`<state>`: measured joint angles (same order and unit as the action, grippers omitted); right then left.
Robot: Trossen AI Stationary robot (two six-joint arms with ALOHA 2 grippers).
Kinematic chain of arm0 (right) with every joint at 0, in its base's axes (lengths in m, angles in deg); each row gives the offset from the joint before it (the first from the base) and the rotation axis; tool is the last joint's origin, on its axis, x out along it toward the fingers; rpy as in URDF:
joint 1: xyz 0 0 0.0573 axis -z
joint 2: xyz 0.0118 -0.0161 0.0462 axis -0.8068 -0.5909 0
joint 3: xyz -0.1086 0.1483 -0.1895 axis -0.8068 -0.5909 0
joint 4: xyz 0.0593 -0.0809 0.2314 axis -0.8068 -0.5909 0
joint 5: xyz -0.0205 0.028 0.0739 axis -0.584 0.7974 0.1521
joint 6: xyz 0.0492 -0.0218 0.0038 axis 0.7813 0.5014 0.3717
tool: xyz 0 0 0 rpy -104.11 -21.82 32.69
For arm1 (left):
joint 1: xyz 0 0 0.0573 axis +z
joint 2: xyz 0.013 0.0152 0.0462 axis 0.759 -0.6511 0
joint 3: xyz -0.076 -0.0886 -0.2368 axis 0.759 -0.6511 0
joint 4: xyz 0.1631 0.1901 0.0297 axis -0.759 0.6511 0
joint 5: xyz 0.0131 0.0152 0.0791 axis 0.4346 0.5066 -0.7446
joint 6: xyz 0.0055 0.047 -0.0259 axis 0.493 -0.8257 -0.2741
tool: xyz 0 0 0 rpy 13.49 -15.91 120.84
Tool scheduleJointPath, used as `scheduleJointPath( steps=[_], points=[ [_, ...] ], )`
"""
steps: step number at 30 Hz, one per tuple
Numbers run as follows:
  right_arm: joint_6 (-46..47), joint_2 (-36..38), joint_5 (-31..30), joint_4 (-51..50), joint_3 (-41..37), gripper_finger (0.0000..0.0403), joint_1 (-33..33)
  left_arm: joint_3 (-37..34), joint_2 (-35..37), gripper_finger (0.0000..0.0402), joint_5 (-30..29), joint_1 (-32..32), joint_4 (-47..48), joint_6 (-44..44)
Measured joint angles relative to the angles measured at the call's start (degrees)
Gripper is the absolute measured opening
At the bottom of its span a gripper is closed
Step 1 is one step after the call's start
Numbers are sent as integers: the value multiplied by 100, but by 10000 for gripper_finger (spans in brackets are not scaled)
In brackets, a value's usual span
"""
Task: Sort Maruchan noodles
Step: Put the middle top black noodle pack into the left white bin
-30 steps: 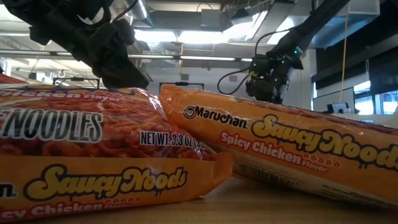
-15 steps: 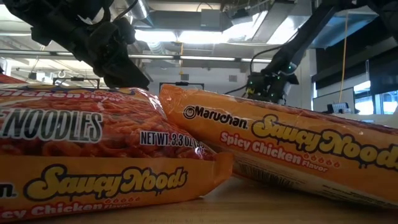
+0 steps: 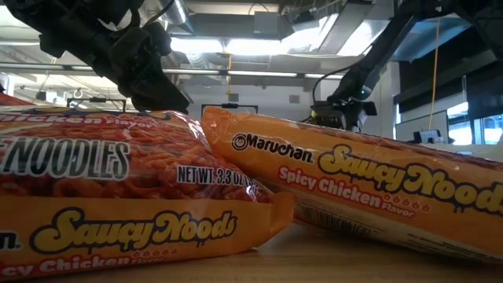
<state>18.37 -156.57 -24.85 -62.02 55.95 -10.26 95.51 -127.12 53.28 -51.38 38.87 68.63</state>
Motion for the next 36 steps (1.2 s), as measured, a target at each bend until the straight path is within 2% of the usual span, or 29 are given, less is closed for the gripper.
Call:
scheduleJointPath(
  steps=[6, 11, 15, 24, 28, 31, 36],
  points=[
    [-99, -70, -55, -54, 94, 307, -106, 0, 2, 192, -4, 0, -2, 0],
    [-107, -70, -166, -27, 91, 272, -141, 0, 0, 192, -55, 0, -11, -55],
    [-110, -77, -268, -6, 90, 220, -193, 0, 0, 192, -124, -2, -17, -109],
    [-374, -77, -245, 73, 88, 64, -317, 0, 1, 192, -189, 0, -17, -113],
    [-554, -40, -333, 74, 90, 12, -349, 0, 1, 192, -191, 0, -20, -146],
    [-586, 155, -763, -23, 86, 5, -404, 0, 0, 192, -190, -1, -22, -146],
    [-728, 787, -1878, -373, 77, 1, -640, 0, 1, 192, -247, -2, -46, -149]
  ],
)
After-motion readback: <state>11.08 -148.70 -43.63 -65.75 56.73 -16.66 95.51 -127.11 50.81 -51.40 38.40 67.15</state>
